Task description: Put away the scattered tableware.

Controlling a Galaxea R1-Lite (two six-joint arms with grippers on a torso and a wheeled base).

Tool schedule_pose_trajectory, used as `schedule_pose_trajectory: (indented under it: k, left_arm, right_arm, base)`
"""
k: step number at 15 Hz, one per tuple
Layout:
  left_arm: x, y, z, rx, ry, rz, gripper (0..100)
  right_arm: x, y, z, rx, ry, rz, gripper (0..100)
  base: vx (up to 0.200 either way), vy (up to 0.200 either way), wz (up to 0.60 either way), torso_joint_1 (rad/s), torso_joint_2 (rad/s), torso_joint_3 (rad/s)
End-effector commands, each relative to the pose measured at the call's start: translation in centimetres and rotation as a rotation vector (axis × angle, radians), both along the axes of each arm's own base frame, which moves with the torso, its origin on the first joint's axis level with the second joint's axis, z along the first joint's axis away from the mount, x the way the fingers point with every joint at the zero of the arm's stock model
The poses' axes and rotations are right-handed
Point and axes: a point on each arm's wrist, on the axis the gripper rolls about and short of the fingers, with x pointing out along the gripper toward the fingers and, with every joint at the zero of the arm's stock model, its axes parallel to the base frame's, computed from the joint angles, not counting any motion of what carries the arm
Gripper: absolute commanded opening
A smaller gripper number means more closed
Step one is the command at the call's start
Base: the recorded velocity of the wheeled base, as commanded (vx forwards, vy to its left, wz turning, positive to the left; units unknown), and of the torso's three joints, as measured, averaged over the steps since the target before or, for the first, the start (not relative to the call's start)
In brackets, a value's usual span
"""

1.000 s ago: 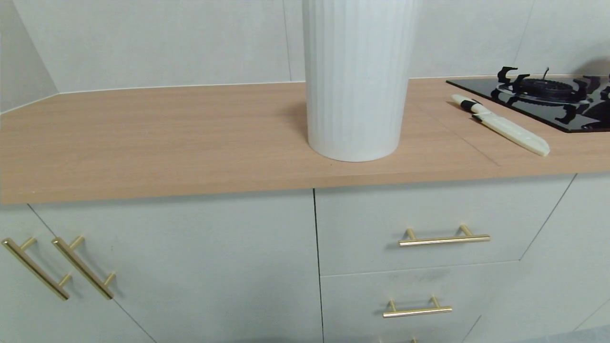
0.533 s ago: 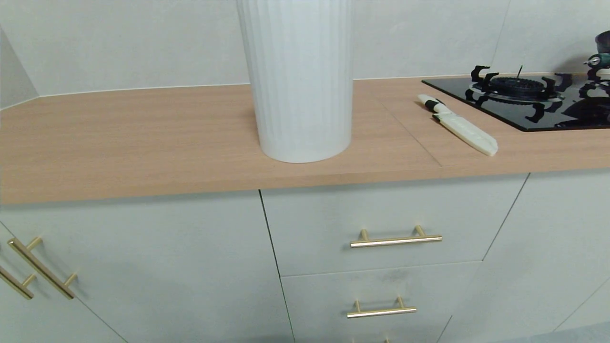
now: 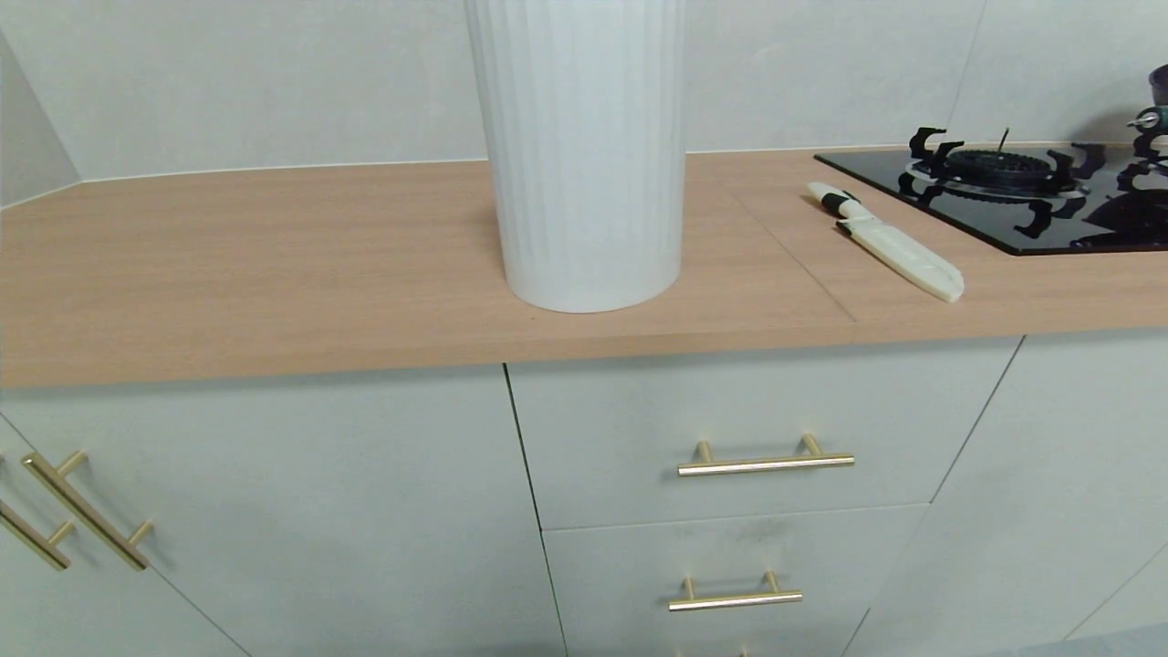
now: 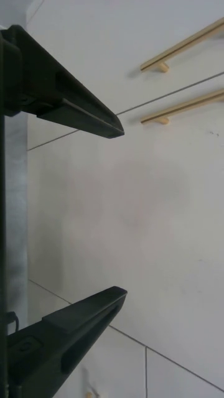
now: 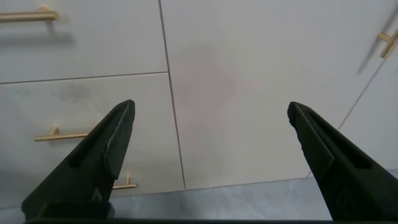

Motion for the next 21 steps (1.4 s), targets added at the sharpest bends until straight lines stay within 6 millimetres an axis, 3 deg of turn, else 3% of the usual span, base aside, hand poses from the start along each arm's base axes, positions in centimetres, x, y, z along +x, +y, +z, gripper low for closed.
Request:
schedule_pose_trajectory:
  k: [1,8,21]
  left_arm:
    - [0.0,0.0,0.01,0.0,-0.001,0.001,100]
    - [0.0,0.0,0.01,0.0,-0.001,0.001,100]
    - [0.0,0.0,0.01,0.0,-0.001,0.001,100]
  right_arm:
    - [0.01,0.0,0.0,-0.001,0.001,0.0,100]
    - [0.01,0.0,0.0,-0.001,0.001,0.001,100]
    - [0.01,0.0,0.0,-0.001,0.001,0.001,100]
  base:
    - [0.0,0.0,0.0,0.0,0.0,0.0]
    - [0.0,0.0,0.0,0.038,-0.13,-0.136]
    - [0.0,0.0,0.0,0.165,-0.48,-0.299]
